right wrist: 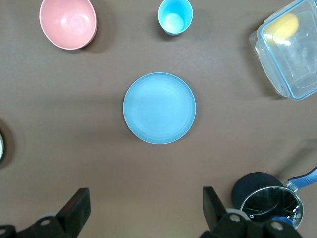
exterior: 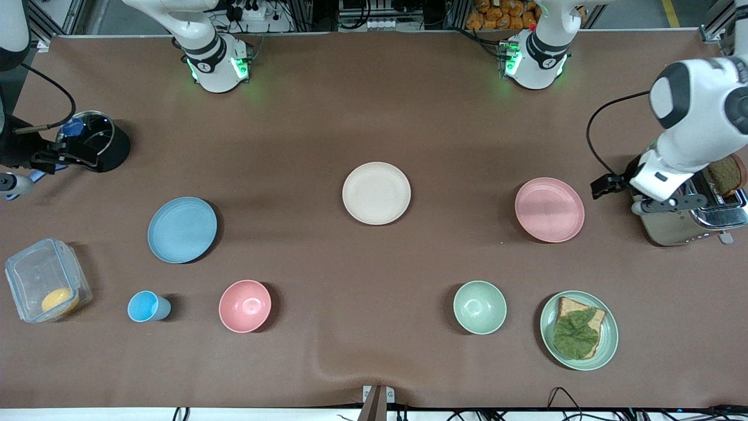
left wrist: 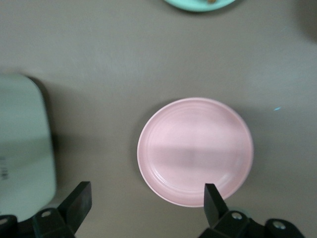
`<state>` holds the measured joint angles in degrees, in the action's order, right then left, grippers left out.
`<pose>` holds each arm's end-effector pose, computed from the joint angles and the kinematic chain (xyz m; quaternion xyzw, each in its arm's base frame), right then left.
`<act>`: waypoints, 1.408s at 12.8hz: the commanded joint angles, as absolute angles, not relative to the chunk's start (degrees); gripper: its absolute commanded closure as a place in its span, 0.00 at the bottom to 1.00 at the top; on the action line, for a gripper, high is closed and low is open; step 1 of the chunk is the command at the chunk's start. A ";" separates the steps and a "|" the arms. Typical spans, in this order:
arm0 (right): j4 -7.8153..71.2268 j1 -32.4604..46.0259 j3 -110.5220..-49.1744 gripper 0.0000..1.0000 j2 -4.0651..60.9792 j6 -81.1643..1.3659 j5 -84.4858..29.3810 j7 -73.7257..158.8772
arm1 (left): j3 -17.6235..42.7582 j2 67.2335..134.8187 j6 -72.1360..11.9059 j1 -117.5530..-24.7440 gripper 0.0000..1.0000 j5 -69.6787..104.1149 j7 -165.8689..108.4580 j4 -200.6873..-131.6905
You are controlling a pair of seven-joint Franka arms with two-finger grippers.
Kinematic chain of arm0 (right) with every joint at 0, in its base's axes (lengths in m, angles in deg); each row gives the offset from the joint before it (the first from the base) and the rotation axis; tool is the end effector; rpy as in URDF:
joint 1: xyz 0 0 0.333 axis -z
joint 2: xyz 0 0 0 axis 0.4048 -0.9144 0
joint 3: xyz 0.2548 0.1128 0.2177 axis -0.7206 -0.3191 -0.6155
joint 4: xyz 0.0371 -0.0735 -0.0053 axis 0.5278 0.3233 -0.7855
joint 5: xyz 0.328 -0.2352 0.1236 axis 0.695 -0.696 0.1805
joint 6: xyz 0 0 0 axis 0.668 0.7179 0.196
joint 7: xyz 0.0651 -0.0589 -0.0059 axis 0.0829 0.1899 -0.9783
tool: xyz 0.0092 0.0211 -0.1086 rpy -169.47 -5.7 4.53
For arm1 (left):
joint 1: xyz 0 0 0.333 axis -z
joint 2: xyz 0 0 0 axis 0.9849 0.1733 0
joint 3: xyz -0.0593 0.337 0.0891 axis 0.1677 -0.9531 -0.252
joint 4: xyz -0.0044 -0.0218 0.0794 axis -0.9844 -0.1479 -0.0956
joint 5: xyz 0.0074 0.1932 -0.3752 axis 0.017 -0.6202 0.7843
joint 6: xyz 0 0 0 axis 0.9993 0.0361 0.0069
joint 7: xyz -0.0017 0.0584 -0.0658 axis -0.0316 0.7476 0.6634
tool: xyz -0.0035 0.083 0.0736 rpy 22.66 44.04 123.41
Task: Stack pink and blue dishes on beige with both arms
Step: 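Move the left gripper down toward the rim of the pink plate, then grasp the pink plate rim while the right gripper reaches the blue plate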
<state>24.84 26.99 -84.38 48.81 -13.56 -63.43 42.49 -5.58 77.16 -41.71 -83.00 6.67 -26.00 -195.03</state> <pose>0.5961 -0.0396 0.6073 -0.9985 -0.0091 0.0522 0.0129 0.5470 0.0285 0.3666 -0.9986 -0.0493 0.0142 0.0106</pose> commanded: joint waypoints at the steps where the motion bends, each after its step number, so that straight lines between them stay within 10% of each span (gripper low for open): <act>1: 23.91 27.48 -84.68 0.00 47.01 -13.05 -63.17 42.51 | -5.23 80.75 -45.21 -84.85 0.00 6.73 -24.72 -196.64; 12: 24.09 25.11 -84.95 0.00 40.68 -9.36 -63.87 42.34 | -5.06 95.17 -57.26 -87.05 0.03 7.17 -24.45 -196.55; 16: 24.61 24.32 -84.95 0.00 37.51 -11.02 -64.05 42.25 | -4.97 96.76 -58.58 -87.32 0.29 7.17 -24.45 -196.47; 18: 25.93 24.32 -84.95 0.00 37.24 -12.69 -64.40 42.16 | -4.97 96.94 -58.59 -87.23 0.61 7.26 -24.71 -196.20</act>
